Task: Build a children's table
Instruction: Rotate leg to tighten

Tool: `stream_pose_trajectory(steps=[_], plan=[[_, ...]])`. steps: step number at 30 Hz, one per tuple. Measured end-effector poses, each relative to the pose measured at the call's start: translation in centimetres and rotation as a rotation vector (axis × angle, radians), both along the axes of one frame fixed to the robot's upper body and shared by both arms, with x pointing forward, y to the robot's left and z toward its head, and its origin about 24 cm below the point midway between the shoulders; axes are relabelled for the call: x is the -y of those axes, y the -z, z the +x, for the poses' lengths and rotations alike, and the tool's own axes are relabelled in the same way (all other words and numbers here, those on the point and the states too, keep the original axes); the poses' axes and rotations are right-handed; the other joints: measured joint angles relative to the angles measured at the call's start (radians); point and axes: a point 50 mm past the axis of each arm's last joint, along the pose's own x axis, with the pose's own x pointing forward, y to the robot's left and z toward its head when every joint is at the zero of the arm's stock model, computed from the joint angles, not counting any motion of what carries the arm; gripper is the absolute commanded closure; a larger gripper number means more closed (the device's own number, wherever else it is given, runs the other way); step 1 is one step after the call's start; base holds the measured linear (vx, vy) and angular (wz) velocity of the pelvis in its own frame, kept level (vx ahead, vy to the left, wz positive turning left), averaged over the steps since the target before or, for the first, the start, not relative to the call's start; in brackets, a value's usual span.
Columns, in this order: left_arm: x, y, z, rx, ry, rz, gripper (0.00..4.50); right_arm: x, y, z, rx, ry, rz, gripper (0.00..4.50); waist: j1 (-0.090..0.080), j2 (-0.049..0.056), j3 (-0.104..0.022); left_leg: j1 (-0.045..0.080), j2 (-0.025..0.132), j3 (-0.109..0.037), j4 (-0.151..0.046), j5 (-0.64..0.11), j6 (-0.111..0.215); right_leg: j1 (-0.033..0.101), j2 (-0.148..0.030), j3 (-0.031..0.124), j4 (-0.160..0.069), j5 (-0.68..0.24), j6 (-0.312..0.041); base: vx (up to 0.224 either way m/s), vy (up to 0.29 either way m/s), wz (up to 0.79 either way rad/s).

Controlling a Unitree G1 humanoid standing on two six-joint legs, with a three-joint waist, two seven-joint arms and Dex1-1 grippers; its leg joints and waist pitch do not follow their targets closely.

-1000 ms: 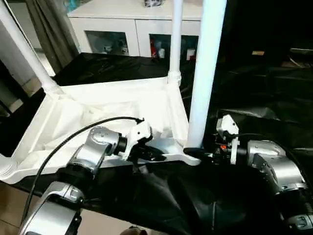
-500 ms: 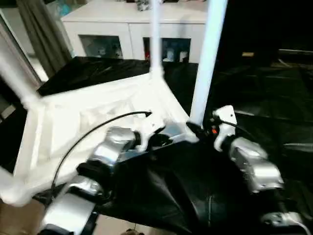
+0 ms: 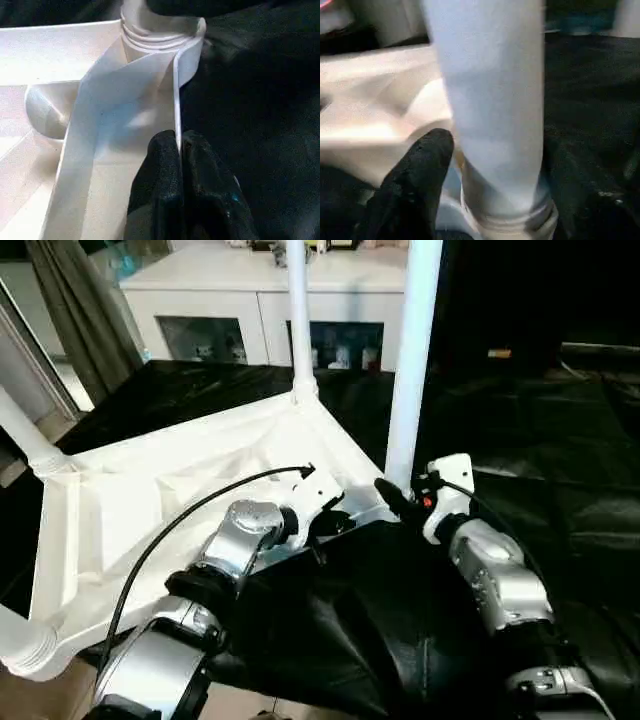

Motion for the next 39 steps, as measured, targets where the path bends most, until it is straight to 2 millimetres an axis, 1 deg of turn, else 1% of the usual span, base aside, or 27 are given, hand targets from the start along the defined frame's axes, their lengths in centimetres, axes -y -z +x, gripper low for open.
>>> stream_pose_trajectory(steps=[3, 7, 8, 10, 12, 16, 18, 20, 23, 26, 28, 31, 34, 35, 37, 38, 39], plan=[[-0.9, -0.2, -0.3, -0.012, 0.059, -0.005, 4.50, 0.8, -0.3, -0.5, -0.003, -0.100, -0.017, 1.41, 0.008, 0.000, 0.000, -0.004, 0.001, 0.000, 0.000, 0.000, 0.000, -0.003, 0.001, -0.001, 0.001, -0.002, 0.003, 0.000, 0.000, 0.00], [-2.3, -0.6, -0.7, -0.036, 0.139, -0.004, 4.50, 1.7, -0.9, -1.4, -0.007, -0.265, -0.066, 1.41, 0.018, 0.000, 0.000, -0.016, 0.002, 0.000, 0.004, 0.003, 0.005, -0.013, 0.001, -0.002, 0.001, -0.003, 0.002, 0.000, 0.000, 0.00], [-2.7, -0.7, -1.0, -0.046, 0.167, -0.004, 4.50, 1.9, -1.0, -1.7, -0.015, -0.308, -0.080, 1.41, 0.021, -0.001, 0.000, -0.021, 0.002, 0.000, 0.005, 0.002, 0.006, -0.016, 0.000, -0.002, 0.001, -0.003, 0.002, 0.000, 0.000, 0.00], [-3.0, -0.8, -1.2, -0.055, 0.198, 0.000, 4.50, 2.0, -0.9, -2.0, -0.031, -0.345, -0.087, 1.41, 0.029, -0.001, 0.000, -0.026, 0.002, 0.000, 0.009, 0.002, 0.007, -0.020, 0.000, -0.002, 0.003, -0.003, 0.002, 0.000, 0.000, 0.00], [-3.4, -0.9, -1.4, -0.069, 0.236, 0.009, 4.50, 1.9, -0.8, -2.2, -0.045, -0.394, -0.084, 1.41, 0.035, -0.001, 0.000, -0.027, 0.003, 0.000, 0.012, 0.002, 0.008, -0.020, 0.000, -0.002, 0.005, -0.003, 0.002, 0.000, 0.000, 0.00], [-3.5, -0.8, -1.9, -0.093, 0.269, 0.005, 4.50, 1.7, -0.9, -2.5, -0.053, -0.451, -0.089, 1.41, 0.037, -0.001, 0.001, -0.026, 0.003, 0.000, 0.013, -0.001, 0.003, -0.019, -0.001, -0.001, 0.005, -0.002, 0.000, 0.000, 0.000, 0.00], [-3.4, -0.8, -2.1, -0.096, 0.285, 0.004, 4.50, 1.5, -0.8, -2.6, -0.060, -0.473, -0.088, 1.75, 0.038, -0.001, 0.001, -0.026, 0.003, 0.001, 0.013, -0.001, 0.003, -0.019, -0.001, -0.001, 0.005, -0.001, -0.001, 0.000, 0.000, 0.00], [-3.4, -0.7, -2.2, -0.105, 0.287, 0.006, 4.50, 1.5, -0.8, -2.7, -0.063, -0.481, -0.080, 1.75, 0.037, -0.001, 0.001, -0.026, 0.002, 0.001, 0.013, -0.001, 0.003, -0.018, -0.001, -0.001, 0.005, 0.000, -0.002, 0.000, 0.000, 0.00], [-3.4, -0.7, -2.2, -0.112, 0.293, 0.005, 4.50, 1.3, -1.0, -2.8, -0.061, -0.491, -0.075, 2.07, 0.037, -0.001, 0.001, -0.026, 0.002, 0.001, 0.013, -0.001, 0.003, -0.018, -0.001, -0.001, 0.006, 0.000, -0.002, 0.000, 0.000, 0.00], [-3.3, -0.7, -2.2, -0.112, 0.295, 0.002, 4.50, 1.4, -1.1, -2.9, -0.054, -0.487, -0.074, 2.16, 0.038, -0.001, 0.001, -0.026, 0.002, 0.001, 0.013, -0.001, 0.003, -0.018, -0.001, -0.001, 0.006, 0.000, -0.002, 0.000, 0.000, 0.00], [-2.9, -0.6, -2.2, -0.104, 0.283, -0.006, 4.50, 1.2, -1.0, -3.0, -0.044, -0.464, -0.065, 2.21, 0.039, -0.001, 0.000, -0.026, 0.003, 0.001, 0.014, -0.001, 0.003, -0.018, -0.001, -0.001, 0.006, 0.000, -0.002, 0.000, 0.000, 0.00], [-2.3, -0.4, -1.7, -0.066, 0.207, -0.009, 4.50, 1.1, -0.6, -2.5, -0.025, -0.342, -0.048, 2.35, 0.035, -0.001, 0.000, -0.024, 0.002, 0.001, 0.015, -0.001, 0.003, -0.017, -0.001, -0.001, 0.007, 0.001, -0.003, 0.000, 0.000, 0.00], [-1.1, -0.3, -0.5, -0.023, 0.092, -0.001, 4.50, 0.8, -0.2, -1.3, -0.002, -0.139, -0.027, 2.43, 0.027, -0.001, 0.000, -0.022, 0.002, 0.001, 0.014, 0.000, 0.002, -0.016, -0.001, -0.001, 0.006, 0.004, -0.006, 0.000, 0.000, 0.00], [-0.6, -0.3, -0.2, -0.013, 0.050, -0.004, 4.50, 0.7, -0.1, -0.8, 0.000, -0.063, -0.022, 2.44, 0.022, -0.001, 0.000, -0.022, 0.002, 0.000, 0.014, 0.000, 0.001, -0.016, -0.001, -0.001, 0.006, 0.005, -0.006, 0.000, 0.000, 0.00], [0.2, -0.2, 0.1, -0.003, 0.007, -0.006, 4.50, 0.8, 0.0, -0.4, 0.003, 0.027, -0.021, 2.47, 0.015, -0.001, 0.000, -0.021, 0.002, 0.000, 0.014, 0.000, 0.001, -0.015, -0.001, 0.000, 0.004, 0.005, -0.006, 0.000, 0.000, 0.00], [0.9, -0.1, 0.1, -0.003, -0.007, -0.015, 4.50, 0.7, 0.2, -0.2, 0.003, 0.070, -0.020, 2.48, 0.010, -0.001, 0.000, -0.018, 0.001, 0.001, 0.013, 0.000, 0.001, -0.012, -0.001, 0.000, 0.003, 0.005, -0.006, 0.000, 0.000, 0.00], [1.3, 0.0, 0.3, 0.006, -0.045, -0.009, 4.50, 0.1, 0.4, 0.2, 0.002, 0.141, -0.007, 2.48, 0.007, -0.002, 0.000, -0.013, 0.001, 0.001, 0.012, 0.000, 0.001, -0.009, -0.001, 0.000, 0.003, 0.005, -0.006, 0.000, 0.000, 0.00]])
